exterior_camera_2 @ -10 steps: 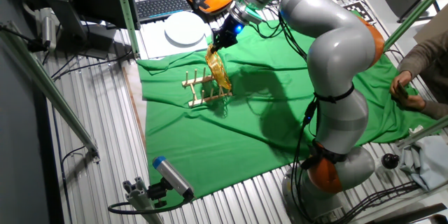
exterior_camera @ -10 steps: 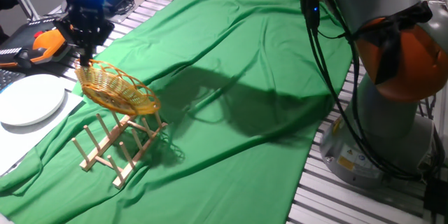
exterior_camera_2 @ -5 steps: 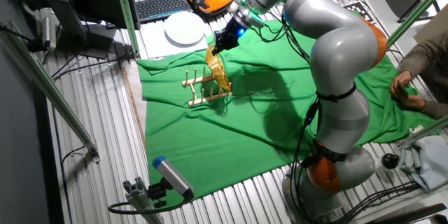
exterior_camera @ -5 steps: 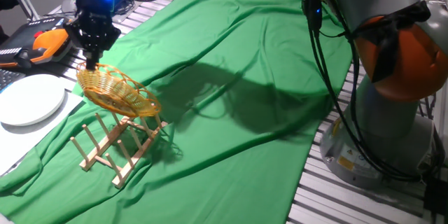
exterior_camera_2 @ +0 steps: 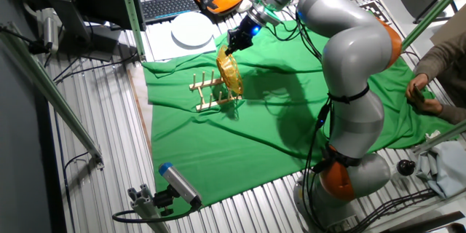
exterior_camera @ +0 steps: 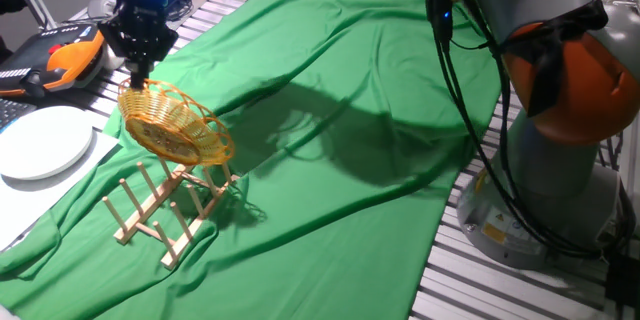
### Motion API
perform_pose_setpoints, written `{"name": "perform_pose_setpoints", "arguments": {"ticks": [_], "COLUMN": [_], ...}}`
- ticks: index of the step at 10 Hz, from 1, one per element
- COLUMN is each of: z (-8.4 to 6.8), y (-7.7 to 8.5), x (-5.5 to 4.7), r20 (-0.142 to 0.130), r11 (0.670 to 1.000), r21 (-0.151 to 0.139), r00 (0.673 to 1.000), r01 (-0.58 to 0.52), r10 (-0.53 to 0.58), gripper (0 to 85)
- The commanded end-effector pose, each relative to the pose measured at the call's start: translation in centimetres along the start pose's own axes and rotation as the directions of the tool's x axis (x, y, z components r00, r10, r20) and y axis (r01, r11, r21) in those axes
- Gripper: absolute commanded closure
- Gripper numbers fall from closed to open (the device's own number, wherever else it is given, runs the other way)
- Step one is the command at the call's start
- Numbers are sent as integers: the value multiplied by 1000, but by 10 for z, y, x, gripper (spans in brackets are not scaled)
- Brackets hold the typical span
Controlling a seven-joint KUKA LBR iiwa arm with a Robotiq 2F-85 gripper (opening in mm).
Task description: Put the dish on the dish rack
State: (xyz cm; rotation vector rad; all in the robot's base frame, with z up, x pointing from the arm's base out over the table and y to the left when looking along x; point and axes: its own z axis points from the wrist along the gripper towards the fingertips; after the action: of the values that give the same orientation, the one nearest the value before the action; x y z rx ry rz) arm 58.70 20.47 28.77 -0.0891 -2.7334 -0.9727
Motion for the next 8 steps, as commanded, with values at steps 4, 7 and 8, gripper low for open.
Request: {"name": "perform_pose_setpoints", "arguments": {"ticks": [4, 7, 8], "z": [2, 2, 0], "y": [-13, -15, -15], "x": [4, 6, 8], "r20": [29, 18, 3], "r11": [1000, 1000, 998], "r21": [9, -22, -58], "r00": [999, 1000, 1000], "r01": [17, 1, -13], "r10": [-17, 0, 14], "gripper": [850, 850, 850]}}
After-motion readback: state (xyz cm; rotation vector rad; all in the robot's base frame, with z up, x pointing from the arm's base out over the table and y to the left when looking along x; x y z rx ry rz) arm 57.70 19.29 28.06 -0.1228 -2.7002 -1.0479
